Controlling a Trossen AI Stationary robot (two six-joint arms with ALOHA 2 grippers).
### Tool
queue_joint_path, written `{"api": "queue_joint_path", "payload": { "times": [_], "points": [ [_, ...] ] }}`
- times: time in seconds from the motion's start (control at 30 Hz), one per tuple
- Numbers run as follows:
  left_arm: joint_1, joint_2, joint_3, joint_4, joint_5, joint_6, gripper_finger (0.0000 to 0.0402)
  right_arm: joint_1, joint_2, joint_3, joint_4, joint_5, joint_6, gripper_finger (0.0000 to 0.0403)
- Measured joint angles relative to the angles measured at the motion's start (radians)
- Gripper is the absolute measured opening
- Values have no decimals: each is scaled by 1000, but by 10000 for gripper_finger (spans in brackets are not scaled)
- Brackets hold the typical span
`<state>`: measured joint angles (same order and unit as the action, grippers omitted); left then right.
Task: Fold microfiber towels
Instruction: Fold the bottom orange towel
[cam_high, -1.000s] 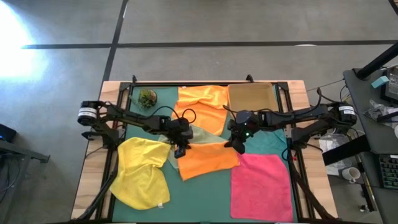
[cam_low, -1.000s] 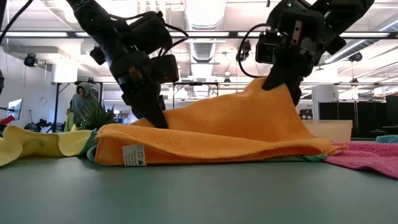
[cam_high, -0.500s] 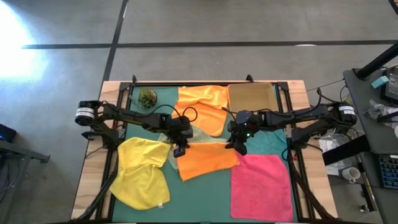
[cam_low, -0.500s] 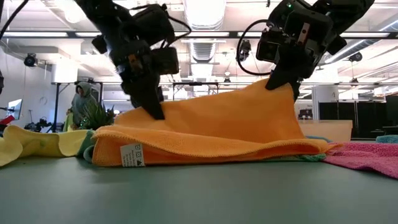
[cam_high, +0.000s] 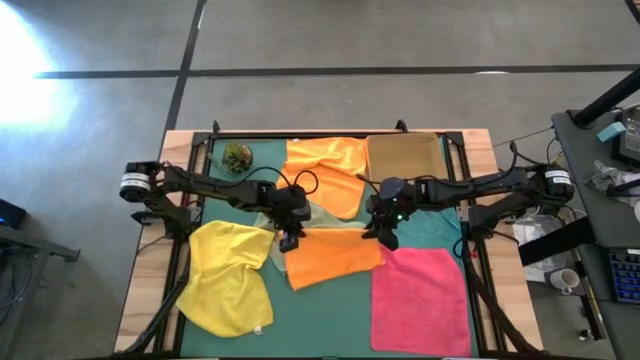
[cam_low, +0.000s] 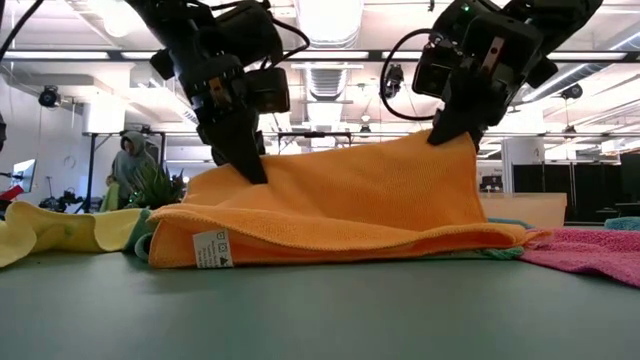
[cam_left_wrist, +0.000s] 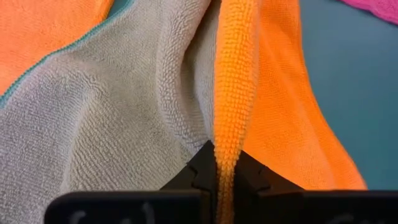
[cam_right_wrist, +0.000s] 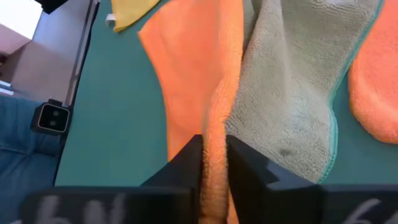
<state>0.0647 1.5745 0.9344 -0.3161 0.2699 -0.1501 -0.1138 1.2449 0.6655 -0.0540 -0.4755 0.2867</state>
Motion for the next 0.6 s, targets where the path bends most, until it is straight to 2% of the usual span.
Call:
{"api": "queue_joint_path", "payload": {
  "times": [0.17, 0.4, 0.6],
  "points": [
    [0, -5, 0, -19, 0, 0, 6, 0, -8, 0, 8, 0, 8, 16],
    [0, -61, 53, -116, -1, 7, 6, 0, -97, 2, 6, 10, 34, 13],
    [0, -112, 127, -163, -1, 7, 6, 5, -157, 58, 9, 32, 43, 13]
  ]
}}
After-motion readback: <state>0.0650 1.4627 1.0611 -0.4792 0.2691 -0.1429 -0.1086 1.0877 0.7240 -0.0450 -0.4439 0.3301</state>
